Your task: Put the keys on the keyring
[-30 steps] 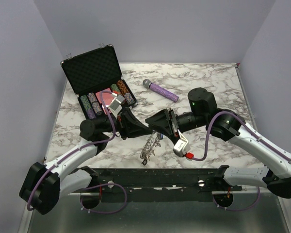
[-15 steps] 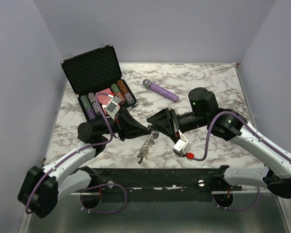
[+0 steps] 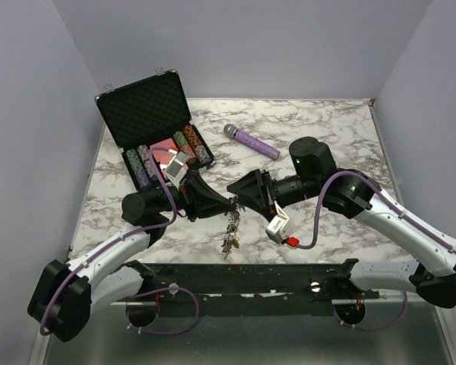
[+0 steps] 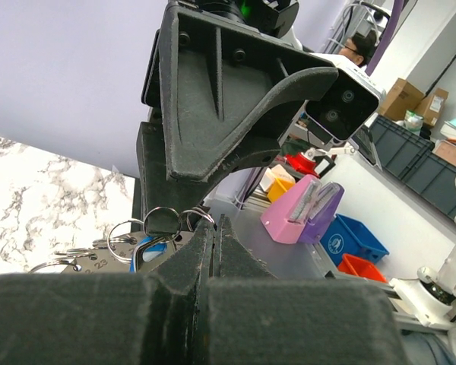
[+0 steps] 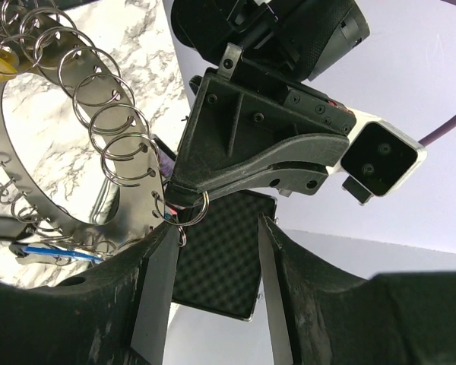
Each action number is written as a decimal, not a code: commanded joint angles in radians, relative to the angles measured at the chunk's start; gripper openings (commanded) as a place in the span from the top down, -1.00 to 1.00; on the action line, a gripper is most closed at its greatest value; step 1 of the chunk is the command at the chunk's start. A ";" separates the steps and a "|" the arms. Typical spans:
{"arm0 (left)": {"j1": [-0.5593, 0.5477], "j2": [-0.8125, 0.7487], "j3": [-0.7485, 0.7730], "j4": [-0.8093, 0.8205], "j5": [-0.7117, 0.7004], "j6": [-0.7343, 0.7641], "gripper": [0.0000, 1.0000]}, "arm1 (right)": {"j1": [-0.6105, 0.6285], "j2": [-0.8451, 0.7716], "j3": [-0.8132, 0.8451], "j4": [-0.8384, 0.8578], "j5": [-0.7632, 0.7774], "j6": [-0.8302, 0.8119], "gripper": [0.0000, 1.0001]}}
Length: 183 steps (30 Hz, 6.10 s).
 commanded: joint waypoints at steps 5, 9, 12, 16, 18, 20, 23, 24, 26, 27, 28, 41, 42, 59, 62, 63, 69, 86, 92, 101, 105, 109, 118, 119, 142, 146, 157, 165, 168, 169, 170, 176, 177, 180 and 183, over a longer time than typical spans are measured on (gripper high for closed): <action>0.000 -0.028 -0.013 0.356 -0.037 -0.008 1.00 | -0.006 -0.016 -0.048 0.074 0.071 0.043 0.04; 0.014 -0.028 -0.025 0.356 -0.040 -0.014 1.00 | -0.006 -0.030 -0.053 0.076 0.075 0.040 0.16; 0.026 -0.024 -0.033 0.355 -0.040 -0.021 1.00 | -0.006 -0.036 -0.055 0.076 0.077 0.042 0.28; 0.029 -0.011 -0.034 0.355 -0.031 -0.031 1.00 | -0.006 -0.039 -0.059 0.073 0.079 0.035 0.42; 0.031 -0.005 -0.030 0.355 -0.027 -0.035 1.00 | -0.005 -0.041 -0.061 0.074 0.082 0.031 0.46; 0.034 0.000 -0.030 0.355 -0.020 -0.038 1.00 | -0.005 -0.041 -0.062 0.074 0.088 0.028 0.49; 0.040 0.008 -0.034 0.356 -0.011 -0.047 1.00 | -0.005 -0.044 -0.061 0.071 0.097 0.020 0.51; 0.043 0.008 -0.036 0.355 -0.007 -0.051 1.00 | -0.006 -0.044 -0.059 0.068 0.100 0.019 0.51; 0.049 0.014 -0.037 0.355 0.003 -0.058 1.00 | -0.006 -0.044 -0.059 0.062 0.105 0.014 0.54; 0.054 0.015 -0.039 0.355 0.007 -0.064 1.00 | -0.006 -0.044 -0.059 0.061 0.108 0.009 0.55; 0.057 0.015 -0.039 0.356 0.010 -0.067 1.00 | -0.006 -0.045 -0.059 0.059 0.109 0.009 0.57; 0.077 0.048 -0.043 0.355 0.053 -0.106 1.00 | -0.006 -0.045 -0.056 0.057 0.132 -0.006 0.68; 0.077 0.049 -0.040 0.353 0.056 -0.107 1.00 | -0.006 -0.044 -0.056 0.056 0.134 -0.006 0.68; 0.078 0.080 0.003 0.355 0.107 -0.135 1.00 | -0.006 -0.027 -0.064 0.054 0.109 -0.003 0.72; 0.077 0.081 0.013 0.353 0.116 -0.136 1.00 | -0.006 -0.013 -0.062 0.071 0.102 -0.003 0.71; 0.077 0.083 0.012 0.353 0.116 -0.138 1.00 | -0.006 -0.009 -0.061 0.074 0.097 -0.003 0.71; 0.077 0.092 0.021 0.353 0.118 -0.126 1.00 | -0.006 0.016 -0.055 0.080 0.083 -0.029 0.58; 0.077 0.063 0.036 0.355 0.072 -0.008 1.00 | -0.006 0.030 0.014 0.068 0.100 -0.032 0.51; 0.074 0.083 0.088 0.355 0.069 0.048 1.00 | -0.006 0.027 0.021 0.061 0.105 -0.034 0.49; 0.066 0.106 0.158 0.356 0.072 0.101 1.00 | -0.006 0.022 0.040 0.067 0.137 -0.014 0.48; 0.063 0.097 0.150 0.355 0.059 0.121 1.00 | -0.006 0.014 0.042 0.067 0.149 -0.006 0.48; 0.063 0.077 0.132 0.355 0.041 0.152 1.00 | -0.006 0.008 0.042 0.074 0.164 0.000 0.44; 0.063 0.055 0.125 0.355 0.007 0.187 1.00 | -0.006 0.001 0.050 0.077 0.177 0.005 0.41; 0.063 0.054 0.127 0.355 0.004 0.190 1.00 | -0.006 0.001 0.050 0.077 0.178 0.005 0.41; 0.008 0.060 0.182 0.353 -0.066 0.376 1.00 | -0.006 0.011 0.083 0.116 0.192 0.049 0.39; -0.014 0.078 0.202 0.353 -0.068 0.462 1.00 | -0.005 0.019 0.093 0.113 0.200 0.046 0.39; -0.054 0.089 0.213 0.355 -0.135 0.647 1.00 | -0.005 0.034 0.126 0.114 0.264 0.075 0.37; -0.068 0.066 0.207 0.355 -0.200 0.703 1.00 | -0.005 0.031 0.131 0.142 0.292 0.097 0.32; -0.068 0.058 0.205 0.355 -0.214 0.713 1.00 | -0.006 0.030 0.131 0.150 0.302 0.103 0.32; -0.068 0.057 0.204 0.353 -0.214 0.716 1.00 | -0.006 0.027 0.129 0.150 0.306 0.104 0.31; -0.068 0.055 0.204 0.355 -0.215 0.718 1.00 | -0.006 0.025 0.128 0.151 0.309 0.106 0.31; -0.068 0.048 0.196 0.356 -0.221 0.718 1.00 | -0.006 0.018 0.123 0.159 0.329 0.121 0.31; -0.068 0.048 0.196 0.355 -0.220 0.716 1.00 | -0.005 0.016 0.123 0.159 0.330 0.123 0.31; -0.068 0.043 0.190 0.353 -0.221 0.712 1.00 | -0.006 0.007 0.114 0.159 0.339 0.131 0.31; -0.066 0.037 0.184 0.355 -0.223 0.707 1.00 | -0.005 0.002 0.114 0.159 0.347 0.137 0.31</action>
